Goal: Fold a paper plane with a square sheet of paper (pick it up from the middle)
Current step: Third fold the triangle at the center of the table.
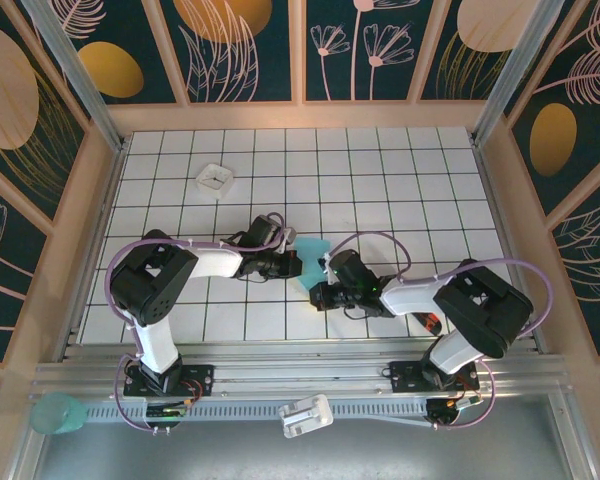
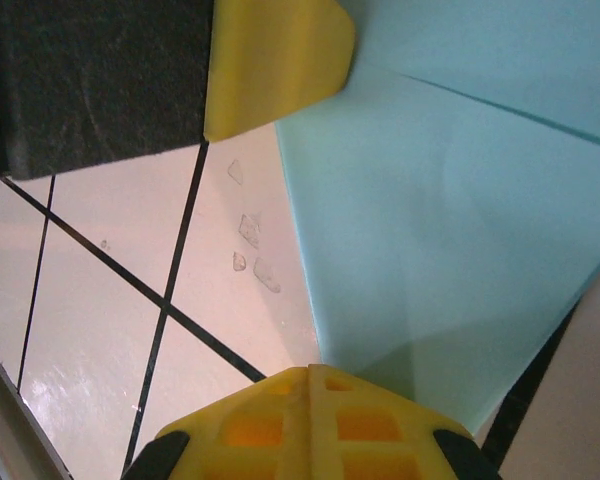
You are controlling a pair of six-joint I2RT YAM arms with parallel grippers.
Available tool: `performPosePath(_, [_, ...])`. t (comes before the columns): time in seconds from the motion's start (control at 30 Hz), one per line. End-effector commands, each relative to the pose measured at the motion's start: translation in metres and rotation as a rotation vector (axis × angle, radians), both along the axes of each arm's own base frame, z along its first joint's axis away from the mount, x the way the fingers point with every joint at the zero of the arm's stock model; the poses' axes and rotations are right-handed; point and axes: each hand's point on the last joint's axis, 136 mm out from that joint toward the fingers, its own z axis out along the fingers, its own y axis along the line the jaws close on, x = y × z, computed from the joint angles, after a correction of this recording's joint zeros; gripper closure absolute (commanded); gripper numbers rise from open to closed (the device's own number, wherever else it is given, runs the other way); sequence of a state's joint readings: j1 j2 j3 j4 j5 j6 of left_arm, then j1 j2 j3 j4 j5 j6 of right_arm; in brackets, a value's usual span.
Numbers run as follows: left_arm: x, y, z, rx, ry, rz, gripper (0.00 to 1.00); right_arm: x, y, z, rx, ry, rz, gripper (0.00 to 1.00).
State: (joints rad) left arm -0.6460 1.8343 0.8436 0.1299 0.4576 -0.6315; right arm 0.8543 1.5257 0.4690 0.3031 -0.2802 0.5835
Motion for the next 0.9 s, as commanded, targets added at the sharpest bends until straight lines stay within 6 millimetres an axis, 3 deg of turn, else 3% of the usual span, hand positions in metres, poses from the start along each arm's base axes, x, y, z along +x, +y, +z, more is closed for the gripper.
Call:
performPosePath(0.0, [-0.025,0.041,-0.051,0.213,0.115,0.032,1.00,-0.057,-0.051,-0.052,-0.229,0.216,0.010,1.00])
performPosePath(0.23, [-0.024,0.042,-0.052,0.219,0.112,0.034,1.00,-0.066,-0.061,-0.051,-0.235,0.222,-0.010,1.00])
performPosePath(0.37, [-0.025,0.042,-0.053,0.220,0.115,0.034,1.00,-0.063,-0.057,-0.039,-0.209,0.193,-0.002,1.00])
performPosePath(0.63, [-0.024,0.041,-0.052,0.209,0.118,0.034,1.00,-0.024,-0.016,0.032,0.025,0.050,0.012,1.00])
performPosePath(0.73, [-0.025,0.040,-0.052,0.208,0.120,0.034,1.00,-0.012,-0.007,0.045,0.073,0.023,0.011,1.00])
performPosePath(0.87, [-0.024,0.039,-0.052,0.205,0.118,0.032,1.00,0.001,0.003,0.048,0.089,0.009,0.019,1.00])
